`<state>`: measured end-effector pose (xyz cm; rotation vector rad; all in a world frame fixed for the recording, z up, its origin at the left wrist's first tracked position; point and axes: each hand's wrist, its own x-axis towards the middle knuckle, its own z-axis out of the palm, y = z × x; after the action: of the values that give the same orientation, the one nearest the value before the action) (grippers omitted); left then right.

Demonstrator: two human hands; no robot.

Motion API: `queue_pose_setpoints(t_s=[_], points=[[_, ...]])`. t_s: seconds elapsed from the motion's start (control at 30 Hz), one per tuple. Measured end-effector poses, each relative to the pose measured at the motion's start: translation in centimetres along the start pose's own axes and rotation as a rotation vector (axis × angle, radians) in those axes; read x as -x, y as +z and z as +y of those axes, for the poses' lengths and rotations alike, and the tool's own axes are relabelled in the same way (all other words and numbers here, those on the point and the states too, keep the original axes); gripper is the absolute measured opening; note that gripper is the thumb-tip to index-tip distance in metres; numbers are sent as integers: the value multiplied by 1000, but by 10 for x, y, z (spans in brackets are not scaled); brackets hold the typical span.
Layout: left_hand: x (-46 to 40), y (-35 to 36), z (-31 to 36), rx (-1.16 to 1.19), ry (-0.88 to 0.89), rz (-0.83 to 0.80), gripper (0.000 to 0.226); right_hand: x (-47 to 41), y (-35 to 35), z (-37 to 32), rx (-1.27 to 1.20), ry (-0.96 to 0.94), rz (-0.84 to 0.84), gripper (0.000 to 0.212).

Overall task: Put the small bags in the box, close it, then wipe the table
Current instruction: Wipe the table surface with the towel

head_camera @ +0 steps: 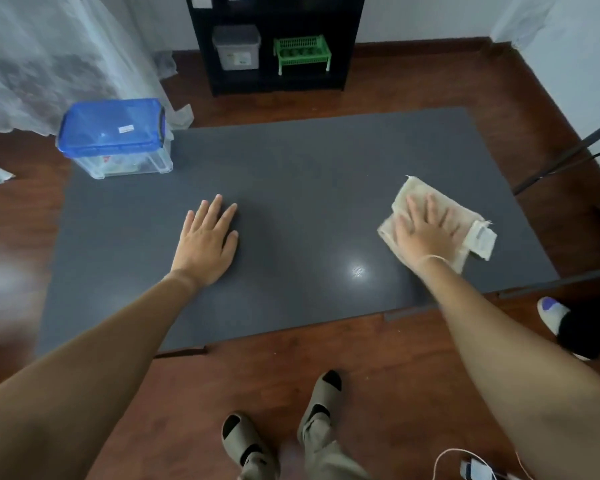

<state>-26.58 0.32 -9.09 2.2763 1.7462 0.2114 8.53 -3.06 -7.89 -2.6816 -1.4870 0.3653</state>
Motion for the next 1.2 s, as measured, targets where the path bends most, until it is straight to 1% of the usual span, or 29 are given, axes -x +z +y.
queue_pose_setpoints(t_s=[0.03, 0.07, 0.17, 0.2, 0.23, 0.27, 0.3, 0.33, 0.37, 0.43, 0.47, 0.5, 0.53, 0.57, 0.63, 0.67, 0.7, 0.73, 0.77, 0.8, 0.83, 0.9, 0.93, 0.97, 1.0, 1.1, 1.13, 1.17, 1.2], points=[[-5, 2, 4, -1, 5, -3, 50, 7, 6, -22, 26, -45, 61, 53], [-11, 3, 9, 0, 5, -5, 50, 18, 16, -44, 76, -223, 104, 52], [-32, 6, 25, 0, 13, -14, 51, 89, 49, -64, 204, -997, -105, 55], [-40, 6, 29, -2, 21, -13, 51, 96, 48, -53, 207, -1161, -128, 54], [-46, 7, 32, -4, 26, -11, 51, 83, 36, -38, 209, -1226, -171, 53], [-53, 7, 34, -5, 25, -9, 51, 59, 29, -21, 282, -1210, -147, 53], [-59, 8, 36, -6, 21, -9, 51, 28, 23, -2, 358, -1114, -111, 56], [-64, 8, 38, -9, 16, -10, 52, -7, 15, 15, 395, -920, -81, 60], [-69, 10, 40, -15, 14, -13, 52, -41, 5, 27, 354, -636, -57, 62], [-77, 14, 42, -34, 10, -20, 52, -86, -13, 23, 74, -107, -22, 59], [-80, 16, 42, -48, 2, -23, 53, -95, -14, 5, -31, 53, -12, 57], [-82, 19, 42, -61, -7, -21, 53, -96, -10, -19, -73, 71, -19, 56], [-83, 21, 41, -70, -14, -11, 53, -95, -1, -42, -73, -28, -43, 55], [-84, 22, 40, -74, -18, 0, 53, -87, 10, -65, -42, -226, -60, 53], [-83, 22, 40, -75, -25, -1, 55, -55, 27, -89, 80, -746, -93, 52], [-83, 22, 41, -75, -29, -5, 56, -46, 28, -84, 144, -971, -115, 52], [-83, 21, 42, -72, -33, -8, 57, -50, 21, -74, 176, -1119, -133, 53], [-84, 20, 44, -66, -34, -9, 57, -69, 12, -57, 200, -1161, -127, 55], [-84, 20, 45, -63, -35, -9, 57, -93, 4, -40, 219, -1094, -88, 57], [-84, 19, 45, -65, -38, -12, 57, -122, -1, -23, 220, -929, -46, 57], [-83, 19, 44, -72, -42, -13, 57, -150, -9, -10, 196, -680, -21, 56], [-84, 18, 43, -88, -52, -11, 57, -184, -21, -15, 21, -182, -13, 56], [-85, 19, 43, -90, -54, -9, 58, -185, -21, -34, -49, -68, -12, 56], [-85, 19, 42, -87, -56, -9, 58, -179, -15, -60, -74, -98, -6, 55], [-85, 20, 42, -84, -58, -9, 58, -169, -3, -86, -59, -235, 7, 54], [-84, 20, 41, -88, -63, -16, 58, -112, 28, -146, 92, -823, -80, 50], [-84, 20, 41, -90, -63, -18, 58, -105, 29, -148, 140, -980, -109, 50], [-84, 20, 41, -89, -63, -16, 58, -112, 22, -141, 149, -1068, -121, 50], [-85, 20, 41, -85, -63, -16, 58, -129, 14, -125, 183, -1092, -93, 49]])
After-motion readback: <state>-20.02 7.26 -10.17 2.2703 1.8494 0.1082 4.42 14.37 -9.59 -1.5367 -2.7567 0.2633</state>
